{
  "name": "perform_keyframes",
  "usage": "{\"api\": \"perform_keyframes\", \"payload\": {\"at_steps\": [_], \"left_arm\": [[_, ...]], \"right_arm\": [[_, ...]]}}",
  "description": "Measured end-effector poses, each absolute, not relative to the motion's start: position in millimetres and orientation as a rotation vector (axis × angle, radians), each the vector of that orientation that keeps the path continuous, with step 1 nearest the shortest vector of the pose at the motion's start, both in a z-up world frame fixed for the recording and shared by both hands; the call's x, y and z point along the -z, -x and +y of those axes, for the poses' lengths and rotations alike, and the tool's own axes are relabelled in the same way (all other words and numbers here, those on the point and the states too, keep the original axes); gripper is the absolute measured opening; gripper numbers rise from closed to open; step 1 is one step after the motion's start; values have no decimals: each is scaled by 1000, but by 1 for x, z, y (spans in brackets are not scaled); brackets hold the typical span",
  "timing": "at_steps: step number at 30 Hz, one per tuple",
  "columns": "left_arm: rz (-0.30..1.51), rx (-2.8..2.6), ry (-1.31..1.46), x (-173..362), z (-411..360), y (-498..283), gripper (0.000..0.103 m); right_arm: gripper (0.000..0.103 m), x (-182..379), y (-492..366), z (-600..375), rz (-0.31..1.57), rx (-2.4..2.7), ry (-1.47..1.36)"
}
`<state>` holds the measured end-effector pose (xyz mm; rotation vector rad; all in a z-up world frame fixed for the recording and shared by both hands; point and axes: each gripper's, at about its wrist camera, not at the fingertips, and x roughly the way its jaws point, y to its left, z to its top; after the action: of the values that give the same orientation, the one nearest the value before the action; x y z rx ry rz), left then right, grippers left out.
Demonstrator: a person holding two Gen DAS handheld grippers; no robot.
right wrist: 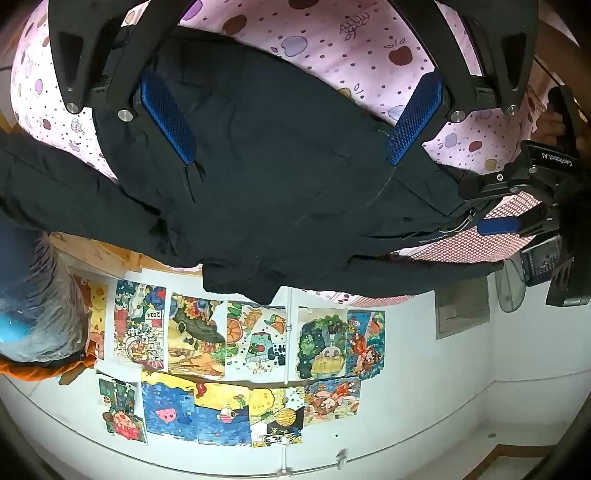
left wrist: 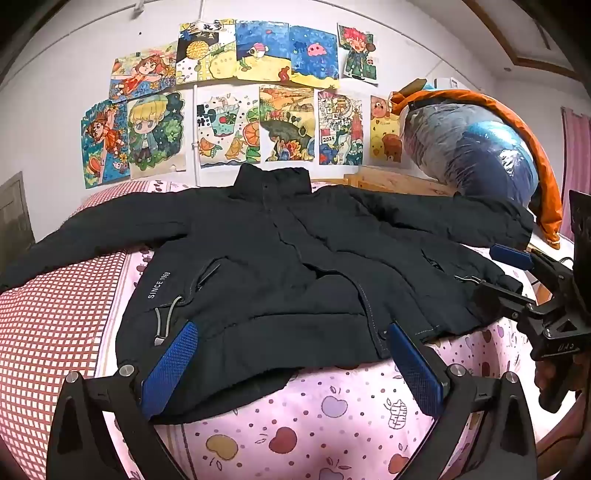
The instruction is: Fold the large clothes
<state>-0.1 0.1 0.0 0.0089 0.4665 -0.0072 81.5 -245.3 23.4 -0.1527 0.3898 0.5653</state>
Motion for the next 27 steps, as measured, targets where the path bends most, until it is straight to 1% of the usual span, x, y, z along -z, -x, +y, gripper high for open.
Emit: {"api": "perform_keyframes", "payload": {"at_steps": [27], "left_arm": [[466, 7, -19, 0, -11, 2, 103]], "right_arm": [[102, -24, -88, -251, 397, -560, 153]]}}
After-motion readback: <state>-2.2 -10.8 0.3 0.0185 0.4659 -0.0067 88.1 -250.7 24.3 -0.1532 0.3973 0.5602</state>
